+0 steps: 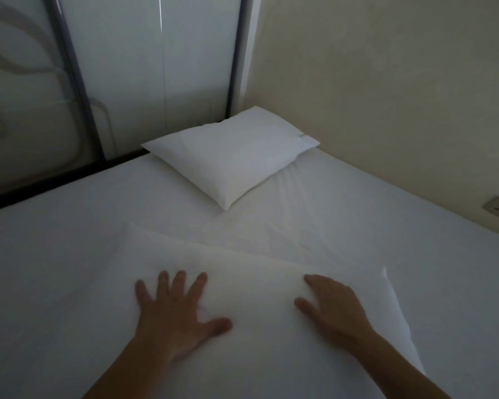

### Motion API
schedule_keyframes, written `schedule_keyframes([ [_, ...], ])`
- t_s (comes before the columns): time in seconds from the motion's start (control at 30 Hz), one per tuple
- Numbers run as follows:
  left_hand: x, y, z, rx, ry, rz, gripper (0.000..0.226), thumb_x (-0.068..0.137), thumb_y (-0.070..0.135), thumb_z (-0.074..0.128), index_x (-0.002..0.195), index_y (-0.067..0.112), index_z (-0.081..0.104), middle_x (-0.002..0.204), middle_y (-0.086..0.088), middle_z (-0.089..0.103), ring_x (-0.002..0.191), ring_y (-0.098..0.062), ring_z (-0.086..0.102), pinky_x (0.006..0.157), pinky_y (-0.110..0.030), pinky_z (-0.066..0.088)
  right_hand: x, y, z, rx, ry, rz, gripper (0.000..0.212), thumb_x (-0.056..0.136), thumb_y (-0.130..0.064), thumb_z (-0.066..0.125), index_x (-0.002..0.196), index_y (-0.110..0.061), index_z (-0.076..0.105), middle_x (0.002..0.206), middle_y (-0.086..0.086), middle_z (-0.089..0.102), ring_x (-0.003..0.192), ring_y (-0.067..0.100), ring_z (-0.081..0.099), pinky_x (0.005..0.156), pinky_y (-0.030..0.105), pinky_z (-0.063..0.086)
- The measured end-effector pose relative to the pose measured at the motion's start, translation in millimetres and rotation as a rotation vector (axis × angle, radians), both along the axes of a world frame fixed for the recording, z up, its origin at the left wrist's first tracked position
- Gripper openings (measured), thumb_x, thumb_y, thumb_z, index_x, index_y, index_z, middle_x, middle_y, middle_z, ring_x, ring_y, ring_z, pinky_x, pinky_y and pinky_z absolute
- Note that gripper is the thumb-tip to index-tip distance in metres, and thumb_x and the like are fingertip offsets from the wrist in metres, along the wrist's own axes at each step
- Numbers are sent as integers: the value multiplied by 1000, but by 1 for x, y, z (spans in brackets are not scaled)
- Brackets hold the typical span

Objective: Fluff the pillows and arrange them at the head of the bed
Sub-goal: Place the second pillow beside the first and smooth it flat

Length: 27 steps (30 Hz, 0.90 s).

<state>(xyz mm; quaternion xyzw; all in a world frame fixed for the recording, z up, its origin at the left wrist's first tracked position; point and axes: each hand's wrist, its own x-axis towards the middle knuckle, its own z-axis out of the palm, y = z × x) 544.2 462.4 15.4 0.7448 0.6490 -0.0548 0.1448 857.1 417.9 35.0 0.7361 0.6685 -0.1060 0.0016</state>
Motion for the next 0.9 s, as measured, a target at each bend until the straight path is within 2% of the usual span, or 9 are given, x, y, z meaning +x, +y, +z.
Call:
schedule_keyframes([
  [0.07,-1,2,-8,23,12,-16,118,42,100,1,145,42,2,159,-3,11,145,-30,0,103,-66,-14,-13,-23,-11,69,-87,47,95,69,-89,16,144,-32,30,148,-1,36,135,21,29,110,47,17],
  [0.1,0,3,-10,28,20,-26,116,45,99,2,145,40,5,158,-4,14,144,-30,3,104,-66,-13,-20,-30,-19,116,-95,49,93,70,-87,26,140,-27,39,141,3,45,130,25,37,106,50,25],
  [0.2,1,6,-17,47,54,-75,105,58,93,7,145,34,12,154,-9,23,141,-30,13,107,-64,-3,-38,-23,-39,276,-128,20,71,76,-75,42,116,-20,61,111,5,63,105,28,56,87,45,43],
  [0.33,-2,11,-24,124,45,-107,90,66,87,13,137,32,28,141,-6,39,131,-26,30,106,-56,15,-47,-1,-52,301,-168,-17,43,83,-62,41,85,-22,59,82,3,60,82,29,57,71,42,41],
  [0.5,-1,10,-35,241,42,-141,65,76,75,26,110,26,50,111,-5,56,105,-28,49,87,-45,35,-49,10,-61,219,-213,-44,50,90,-58,32,62,-20,49,57,8,58,57,32,57,55,40,42],
  [0.57,-1,8,-33,217,46,-131,55,82,70,30,106,24,50,109,-5,58,104,-28,50,86,-44,34,-50,11,-55,138,-232,-52,60,90,-63,20,64,-18,51,60,9,62,59,32,60,55,39,43],
  [0.67,-3,0,-19,187,75,-145,49,87,66,30,102,25,51,107,-4,64,101,-26,56,84,-40,36,-48,6,-46,105,-222,-28,70,87,-67,8,73,-18,56,75,8,68,73,31,65,63,38,44],
  [0.83,-18,-7,26,345,17,-169,43,88,62,36,91,22,51,88,-5,70,83,-27,67,68,-33,43,-38,24,3,188,-190,-35,66,91,-61,13,87,-21,65,95,8,71,91,27,65,76,34,45],
  [0.9,-32,-2,54,404,54,-192,40,82,59,54,80,19,54,68,-7,68,62,-25,68,54,-29,44,-48,46,29,252,-207,9,64,92,-59,15,86,-21,65,94,8,71,91,28,65,74,34,44],
])
